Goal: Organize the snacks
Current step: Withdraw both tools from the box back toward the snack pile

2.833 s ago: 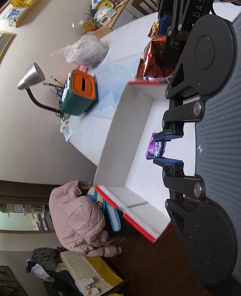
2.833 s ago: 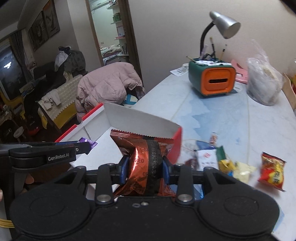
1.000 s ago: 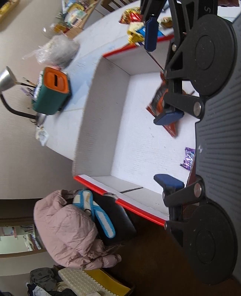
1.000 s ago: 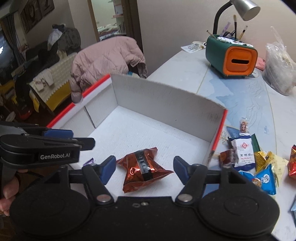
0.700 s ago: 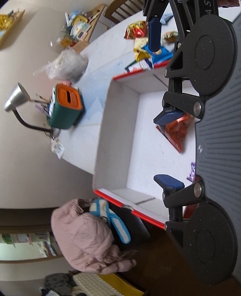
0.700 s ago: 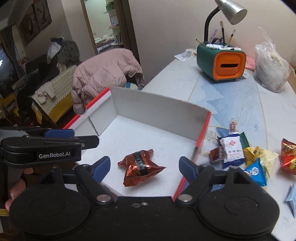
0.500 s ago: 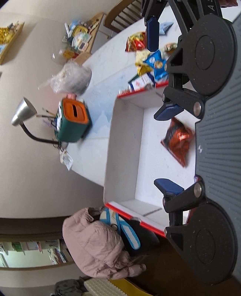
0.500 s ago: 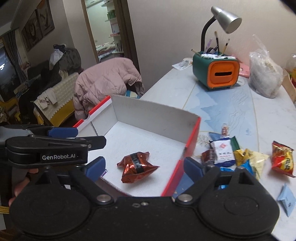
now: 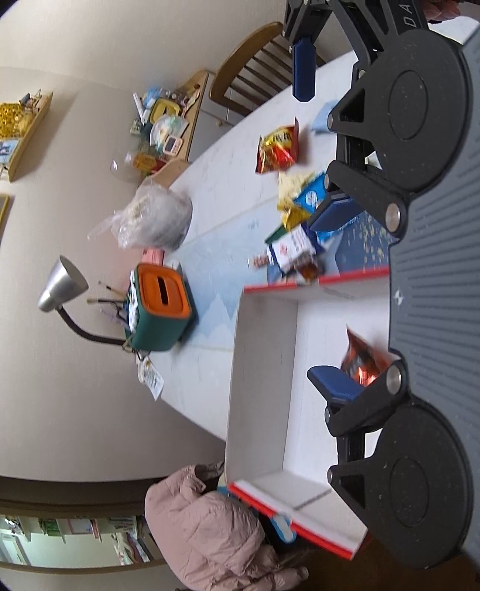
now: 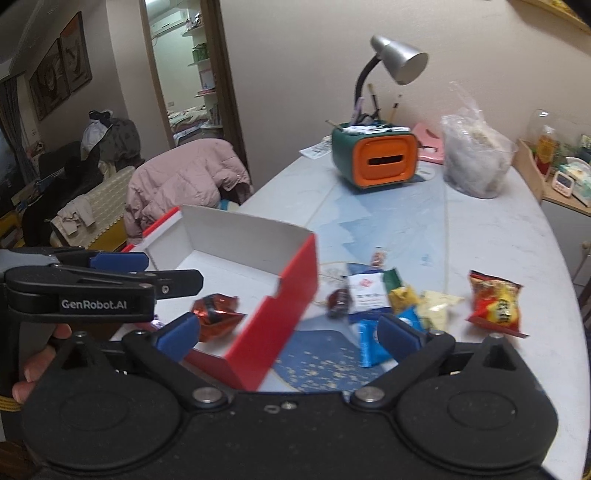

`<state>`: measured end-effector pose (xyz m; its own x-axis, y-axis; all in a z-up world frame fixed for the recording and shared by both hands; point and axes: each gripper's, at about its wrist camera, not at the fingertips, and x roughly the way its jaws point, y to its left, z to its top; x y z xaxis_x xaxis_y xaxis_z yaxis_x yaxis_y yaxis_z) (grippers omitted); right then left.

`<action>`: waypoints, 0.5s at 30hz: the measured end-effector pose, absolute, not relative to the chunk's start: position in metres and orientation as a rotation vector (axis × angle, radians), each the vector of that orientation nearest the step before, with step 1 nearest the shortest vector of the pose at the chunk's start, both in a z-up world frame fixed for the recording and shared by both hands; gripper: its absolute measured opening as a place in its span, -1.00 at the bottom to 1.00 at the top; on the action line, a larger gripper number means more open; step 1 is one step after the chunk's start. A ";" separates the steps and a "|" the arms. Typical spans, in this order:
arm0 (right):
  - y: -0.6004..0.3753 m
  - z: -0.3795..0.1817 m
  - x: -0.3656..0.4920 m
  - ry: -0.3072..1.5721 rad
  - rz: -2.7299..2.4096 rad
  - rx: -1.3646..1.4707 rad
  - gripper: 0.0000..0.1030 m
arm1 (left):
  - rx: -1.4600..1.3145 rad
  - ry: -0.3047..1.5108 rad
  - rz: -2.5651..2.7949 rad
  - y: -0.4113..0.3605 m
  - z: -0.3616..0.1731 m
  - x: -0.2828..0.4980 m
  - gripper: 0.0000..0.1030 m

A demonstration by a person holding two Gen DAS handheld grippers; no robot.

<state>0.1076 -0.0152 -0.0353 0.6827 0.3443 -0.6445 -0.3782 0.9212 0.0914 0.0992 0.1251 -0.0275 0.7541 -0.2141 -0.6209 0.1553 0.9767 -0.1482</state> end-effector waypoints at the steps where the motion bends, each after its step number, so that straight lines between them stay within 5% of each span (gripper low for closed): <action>1: -0.023 -0.036 0.106 0.711 0.401 -0.047 0.99 | -0.092 0.689 -0.210 0.119 -0.028 0.099 0.57; 15: -0.148 -0.052 0.126 0.740 0.269 0.007 0.99 | -0.093 0.765 -0.218 0.026 -0.058 0.113 0.58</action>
<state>0.1259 -0.1482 -0.0519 0.7058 0.2449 -0.6647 -0.2401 0.9655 0.1008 0.1132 0.0257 -0.0577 0.7002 -0.2293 -0.6761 0.1615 0.9734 -0.1628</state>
